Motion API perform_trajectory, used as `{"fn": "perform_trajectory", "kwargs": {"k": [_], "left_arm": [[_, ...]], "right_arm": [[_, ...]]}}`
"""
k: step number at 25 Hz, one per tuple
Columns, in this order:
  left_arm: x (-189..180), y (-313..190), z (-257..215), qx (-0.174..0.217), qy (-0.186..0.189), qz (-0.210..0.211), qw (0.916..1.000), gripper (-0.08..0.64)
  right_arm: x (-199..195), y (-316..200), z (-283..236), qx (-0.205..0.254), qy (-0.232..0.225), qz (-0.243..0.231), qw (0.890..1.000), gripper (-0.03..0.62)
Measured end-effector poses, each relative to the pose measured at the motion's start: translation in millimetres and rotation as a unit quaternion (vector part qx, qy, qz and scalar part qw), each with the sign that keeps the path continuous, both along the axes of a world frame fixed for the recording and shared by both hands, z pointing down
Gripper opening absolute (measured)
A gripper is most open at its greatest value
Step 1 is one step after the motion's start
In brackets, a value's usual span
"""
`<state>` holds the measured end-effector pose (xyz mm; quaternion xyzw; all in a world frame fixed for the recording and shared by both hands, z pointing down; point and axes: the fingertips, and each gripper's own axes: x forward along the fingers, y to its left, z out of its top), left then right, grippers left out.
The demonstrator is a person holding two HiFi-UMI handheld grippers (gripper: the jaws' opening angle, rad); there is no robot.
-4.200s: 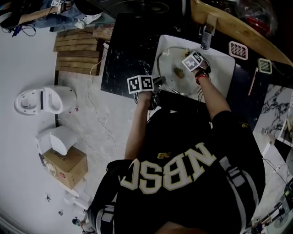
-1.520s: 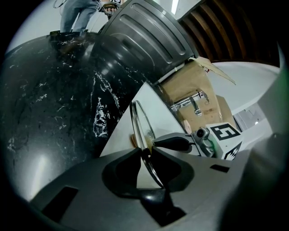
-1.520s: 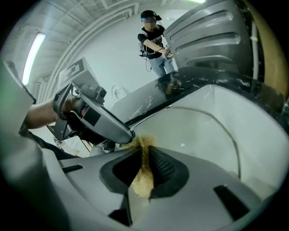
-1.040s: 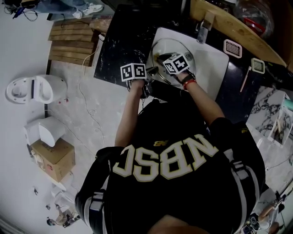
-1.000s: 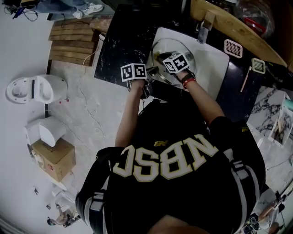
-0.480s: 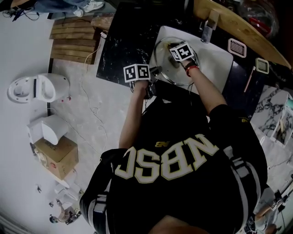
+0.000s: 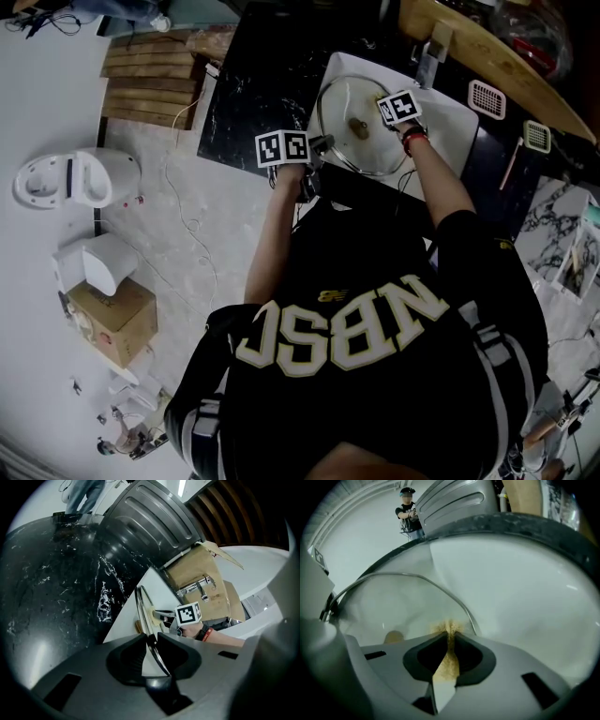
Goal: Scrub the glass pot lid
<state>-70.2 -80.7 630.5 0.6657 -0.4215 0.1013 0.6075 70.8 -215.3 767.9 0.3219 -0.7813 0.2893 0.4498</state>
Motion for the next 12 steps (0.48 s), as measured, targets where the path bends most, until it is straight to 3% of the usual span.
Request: {"fn": "perform_trajectory", "kwargs": {"k": [4,8,12], "left_arm": [[0.4,0.5,0.2,0.001,-0.001,0.001,1.0000,0.087],[0.4,-0.9,0.3,0.001,0.000,0.002,1.0000,0.087],[0.1,0.2,0.6,0.000,0.001,0.003,1.0000,0.087]], "right_arm": [[14.7,29.1,5.5,-0.022,0.030,-0.072,0.997,0.057],[47.6,50.5,6.9,-0.061,0.084,-0.090,0.990,0.057],[49.4,77.1,2.2,-0.103,0.105,-0.136,0.980,0.055]]}}
